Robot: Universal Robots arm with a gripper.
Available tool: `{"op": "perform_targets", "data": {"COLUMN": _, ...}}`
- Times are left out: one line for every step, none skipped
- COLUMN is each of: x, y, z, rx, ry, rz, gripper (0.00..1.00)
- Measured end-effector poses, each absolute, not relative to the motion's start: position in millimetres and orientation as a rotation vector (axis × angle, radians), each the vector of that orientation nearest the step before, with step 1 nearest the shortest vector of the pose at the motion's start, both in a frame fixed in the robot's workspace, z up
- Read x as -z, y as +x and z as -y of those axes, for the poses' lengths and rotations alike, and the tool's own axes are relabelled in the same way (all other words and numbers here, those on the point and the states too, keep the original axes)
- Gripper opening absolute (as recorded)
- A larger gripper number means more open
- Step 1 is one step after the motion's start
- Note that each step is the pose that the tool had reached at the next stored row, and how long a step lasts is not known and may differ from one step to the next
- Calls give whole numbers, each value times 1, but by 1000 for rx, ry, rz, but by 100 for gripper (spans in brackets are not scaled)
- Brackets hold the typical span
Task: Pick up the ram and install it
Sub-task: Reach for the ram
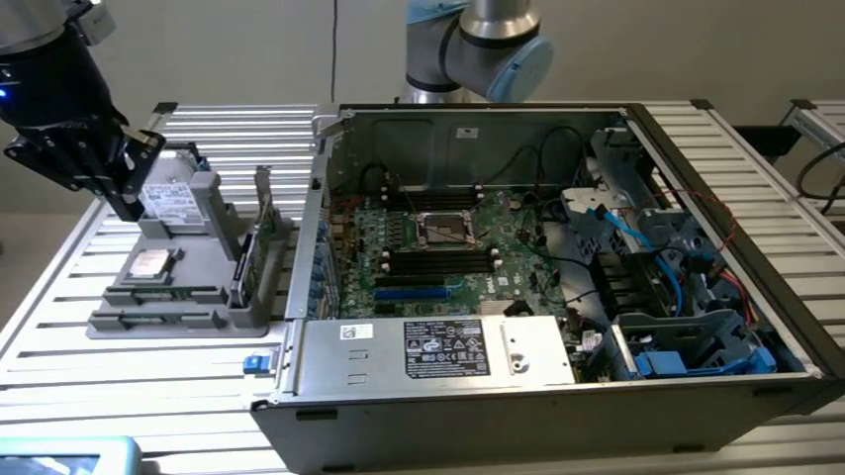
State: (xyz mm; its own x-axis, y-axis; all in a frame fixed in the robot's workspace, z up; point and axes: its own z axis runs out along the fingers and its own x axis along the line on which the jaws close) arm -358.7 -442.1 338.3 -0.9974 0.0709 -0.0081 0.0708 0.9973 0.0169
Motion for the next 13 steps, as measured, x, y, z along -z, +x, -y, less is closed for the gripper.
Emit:
{"op": "perform_targets", "data": {"x": -338, "y": -360, "z": 442, "rx": -24, "ry": 111, "rz": -3131, "gripper": 11}}
{"op": "perform_targets", "data": {"x": -338, "y": -361, "z": 442, "rx": -20, "ry": 111, "rz": -3131, "gripper": 11}}
{"op": "perform_targets", "data": {"x": -337, "y": -362, "z": 442, "rx": -18, "ry": 111, "rz": -3131, "gripper": 11}}
{"op": "perform_targets", "data": {"x": -337, "y": -363, "z": 442, "rx": -16, "ry": 111, "rz": -3131, "gripper": 11}}
{"op": "perform_targets", "data": {"x": -337, "y": -365, "z": 442, "rx": -14, "ry": 111, "rz": -3131, "gripper": 11}}
{"op": "perform_targets", "data": {"x": -337, "y": -366, "z": 442, "rx": -13, "ry": 111, "rz": -3131, "gripper": 11}}
{"op": "perform_targets", "data": {"x": -336, "y": -367, "z": 442, "rx": -12, "ry": 111, "rz": -3131, "gripper": 11}}
{"op": "perform_targets", "data": {"x": -336, "y": -368, "z": 442, "rx": -12, "ry": 111, "rz": -3131, "gripper": 11}}
{"op": "perform_targets", "data": {"x": -336, "y": -369, "z": 442, "rx": -11, "ry": 111, "rz": -3131, "gripper": 11}}
{"op": "perform_targets", "data": {"x": -335, "y": -370, "z": 442, "rx": -11, "ry": 111, "rz": -3131, "gripper": 11}}
{"op": "perform_targets", "data": {"x": -335, "y": -371, "z": 442, "rx": -10, "ry": 111, "rz": -3130, "gripper": 11}}
{"op": "perform_targets", "data": {"x": -335, "y": -371, "z": 442, "rx": -9, "ry": 111, "rz": -3130, "gripper": 11}}
{"op": "perform_targets", "data": {"x": -335, "y": -371, "z": 442, "rx": -8, "ry": 111, "rz": -3131, "gripper": 11}}
